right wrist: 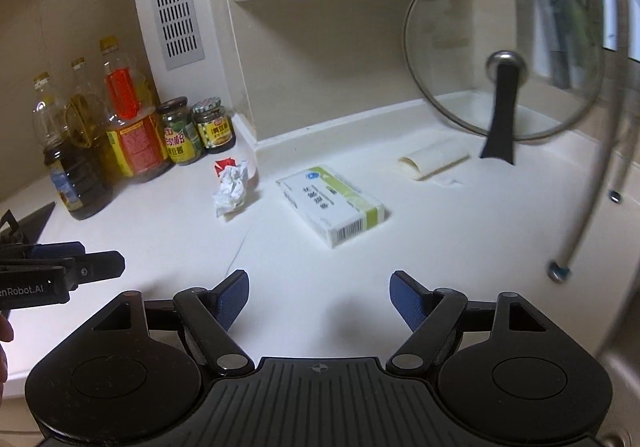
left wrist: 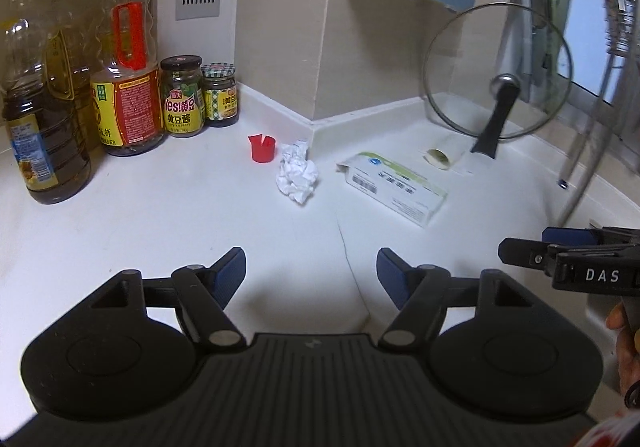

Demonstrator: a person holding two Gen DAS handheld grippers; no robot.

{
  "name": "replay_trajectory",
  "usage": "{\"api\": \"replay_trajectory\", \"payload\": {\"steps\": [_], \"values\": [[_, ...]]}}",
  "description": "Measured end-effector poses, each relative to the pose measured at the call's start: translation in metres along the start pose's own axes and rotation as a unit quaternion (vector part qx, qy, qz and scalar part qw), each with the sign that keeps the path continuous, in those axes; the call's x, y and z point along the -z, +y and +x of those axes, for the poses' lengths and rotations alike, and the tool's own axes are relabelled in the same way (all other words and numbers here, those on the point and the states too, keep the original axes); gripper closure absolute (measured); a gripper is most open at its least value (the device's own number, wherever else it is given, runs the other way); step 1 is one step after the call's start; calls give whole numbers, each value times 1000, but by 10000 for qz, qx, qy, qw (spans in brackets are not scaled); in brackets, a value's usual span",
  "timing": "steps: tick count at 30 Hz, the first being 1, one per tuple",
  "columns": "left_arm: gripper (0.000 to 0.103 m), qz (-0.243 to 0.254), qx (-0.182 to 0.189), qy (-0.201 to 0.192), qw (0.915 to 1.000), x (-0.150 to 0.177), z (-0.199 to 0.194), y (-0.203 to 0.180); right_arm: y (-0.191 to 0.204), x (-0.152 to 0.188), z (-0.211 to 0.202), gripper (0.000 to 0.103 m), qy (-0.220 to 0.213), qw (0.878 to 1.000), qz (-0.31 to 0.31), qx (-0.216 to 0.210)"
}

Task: Collect trash
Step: 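Raise both tools from the wastebasket toward the counter trash, then grasp the white medicine box with right tool while left tool grasps the crumpled tissue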

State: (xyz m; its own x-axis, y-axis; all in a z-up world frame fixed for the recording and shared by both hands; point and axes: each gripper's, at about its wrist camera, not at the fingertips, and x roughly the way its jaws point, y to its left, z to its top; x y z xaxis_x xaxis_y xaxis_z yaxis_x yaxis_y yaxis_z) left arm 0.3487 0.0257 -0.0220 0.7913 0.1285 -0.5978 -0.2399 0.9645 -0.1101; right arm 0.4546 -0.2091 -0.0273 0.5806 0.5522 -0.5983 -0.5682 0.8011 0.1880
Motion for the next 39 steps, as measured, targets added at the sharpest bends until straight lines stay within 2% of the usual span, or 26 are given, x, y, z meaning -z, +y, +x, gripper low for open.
{"api": "replay_trajectory", "payload": {"steps": [14, 21, 29, 33, 39], "values": [[34, -84, -210, 178, 9996, -35, 63, -7, -40, -40, 68, 24, 33, 9997, -77, -242], [34, -108, -255, 268, 9993, -47, 94, -7, -46, -59, 103, 23, 18, 9975, -467, -534], [34, -190, -325, 325, 9988, -59, 123, -1, -41, -68, 145, 23, 296, 9876, -1137, -1043], [34, -172, -337, 384, 9985, -61, 134, -1, -39, -69, 164, 16, 489, 9832, -1373, -1099], [34, -243, -349, 441, 9981, -61, 144, 2, -42, -70, 190, 15, 679, 9827, -1429, -965]]}}
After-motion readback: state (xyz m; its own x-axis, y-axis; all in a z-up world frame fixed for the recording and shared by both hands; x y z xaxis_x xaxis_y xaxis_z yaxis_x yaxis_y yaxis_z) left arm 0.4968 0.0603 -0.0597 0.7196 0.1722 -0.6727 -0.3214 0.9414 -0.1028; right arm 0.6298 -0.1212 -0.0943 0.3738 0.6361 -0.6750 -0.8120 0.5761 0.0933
